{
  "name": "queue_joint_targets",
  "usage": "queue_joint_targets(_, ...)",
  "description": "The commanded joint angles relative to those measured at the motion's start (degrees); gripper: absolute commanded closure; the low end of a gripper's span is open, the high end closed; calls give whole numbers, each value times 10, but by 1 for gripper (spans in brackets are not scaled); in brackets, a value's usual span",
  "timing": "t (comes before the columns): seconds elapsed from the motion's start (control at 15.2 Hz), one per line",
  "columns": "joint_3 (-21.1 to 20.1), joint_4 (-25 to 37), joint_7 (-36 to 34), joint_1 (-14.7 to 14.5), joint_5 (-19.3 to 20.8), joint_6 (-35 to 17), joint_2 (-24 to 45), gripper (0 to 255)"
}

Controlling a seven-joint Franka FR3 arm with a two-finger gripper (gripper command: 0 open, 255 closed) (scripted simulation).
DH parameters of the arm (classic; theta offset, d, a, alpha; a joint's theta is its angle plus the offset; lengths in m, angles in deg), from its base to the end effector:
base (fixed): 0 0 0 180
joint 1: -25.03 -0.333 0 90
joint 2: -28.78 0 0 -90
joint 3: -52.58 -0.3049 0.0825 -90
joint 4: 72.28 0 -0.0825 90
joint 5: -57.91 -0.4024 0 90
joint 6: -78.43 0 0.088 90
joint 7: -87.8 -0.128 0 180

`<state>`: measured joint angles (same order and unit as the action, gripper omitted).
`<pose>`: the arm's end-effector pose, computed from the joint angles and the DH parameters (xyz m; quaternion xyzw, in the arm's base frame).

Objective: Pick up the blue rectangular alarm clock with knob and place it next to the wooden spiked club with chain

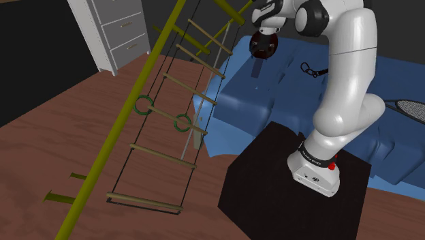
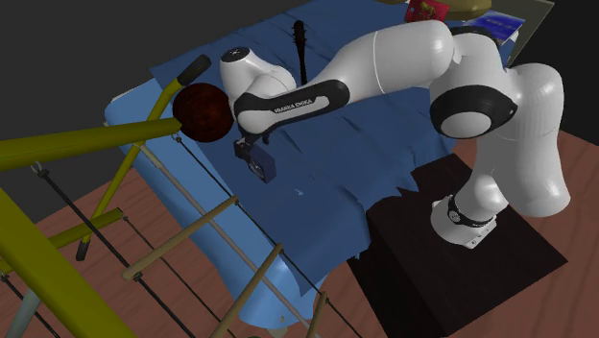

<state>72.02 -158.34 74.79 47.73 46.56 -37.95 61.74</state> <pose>0.5572 -0.4411 0.3067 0.8770 -0.4804 -0.0061 0.0013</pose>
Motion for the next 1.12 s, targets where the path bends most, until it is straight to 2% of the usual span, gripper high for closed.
queue_joint_targets(0.0,0,11,-3,6,-5,-3,16,0)
queue_joint_targets(0.4,-5,-7,2,8,-13,-41,37,0)
queue_joint_targets(0.92,-5,-7,2,8,-13,-41,37,0)
queue_joint_targets(0.99,-5,-7,2,8,-13,-41,37,255)
queue_joint_targets(1.06,-5,-7,2,8,-13,-41,37,255)
